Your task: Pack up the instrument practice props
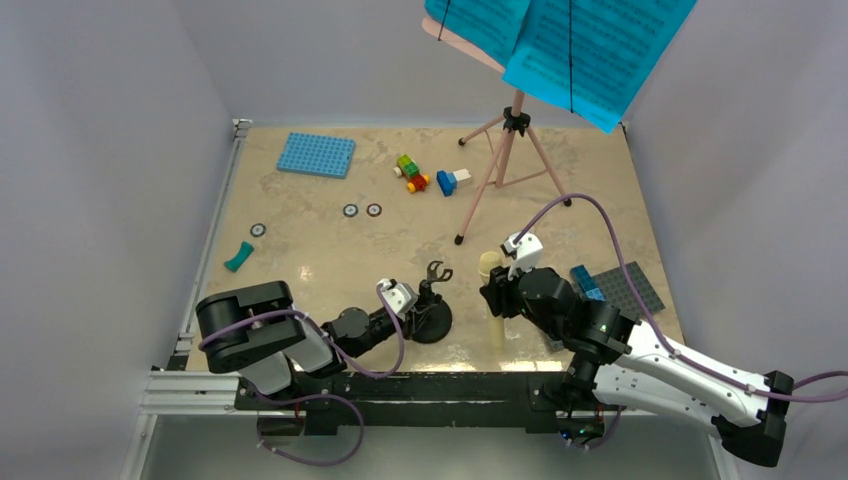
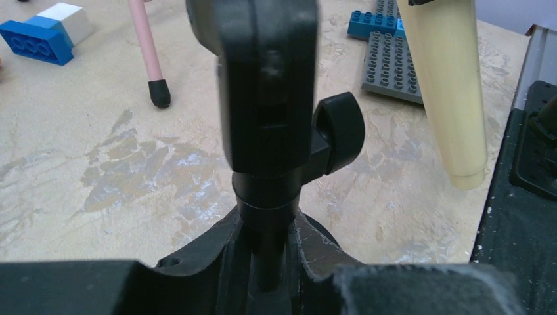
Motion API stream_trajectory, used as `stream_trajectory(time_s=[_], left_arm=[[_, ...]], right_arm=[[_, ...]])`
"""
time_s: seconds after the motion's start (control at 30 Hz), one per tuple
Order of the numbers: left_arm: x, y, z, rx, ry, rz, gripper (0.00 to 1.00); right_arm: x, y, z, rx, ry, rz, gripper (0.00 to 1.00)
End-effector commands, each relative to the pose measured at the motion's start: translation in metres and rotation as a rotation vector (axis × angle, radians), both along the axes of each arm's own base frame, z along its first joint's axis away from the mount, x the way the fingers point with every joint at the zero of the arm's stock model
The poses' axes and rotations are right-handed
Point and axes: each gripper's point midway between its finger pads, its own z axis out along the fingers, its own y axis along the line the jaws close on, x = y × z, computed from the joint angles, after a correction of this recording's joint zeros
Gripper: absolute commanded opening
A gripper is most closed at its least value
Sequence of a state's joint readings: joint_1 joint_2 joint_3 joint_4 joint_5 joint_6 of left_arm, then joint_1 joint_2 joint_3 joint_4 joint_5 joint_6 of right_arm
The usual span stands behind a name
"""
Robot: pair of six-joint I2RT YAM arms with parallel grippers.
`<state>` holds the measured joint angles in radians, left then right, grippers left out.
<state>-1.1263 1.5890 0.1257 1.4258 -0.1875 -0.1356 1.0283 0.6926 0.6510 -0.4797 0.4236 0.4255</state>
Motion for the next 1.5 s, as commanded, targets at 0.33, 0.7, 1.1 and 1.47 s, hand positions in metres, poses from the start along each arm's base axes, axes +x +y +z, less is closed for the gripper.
stream_trajectory(time_s=[0.33,0.7,1.1,1.47], left_arm=[[0.035,0.034,0.025,-0.029,-0.032,0.274,0.0],[0.128,0.129,0.071,0.022,-0.002,0.775,0.0],[0.177,0.255,0.058,-0.111,0.134,1.205,0.0],[0.183,0.278,0.039,-0.154,0.277,1.443,0.0]], right_arm=[[0.004,0.005,0.019,0.04,-0.03,0.0,0.0],[0.003,0.01,0.017,0.055,-0.025,0.017,0.0],[0.002,0.015,0.022,0.077,-0.05,0.05,0.0],[-0.002,0.027,0.022,0.097,-0.037,0.105,0.0]])
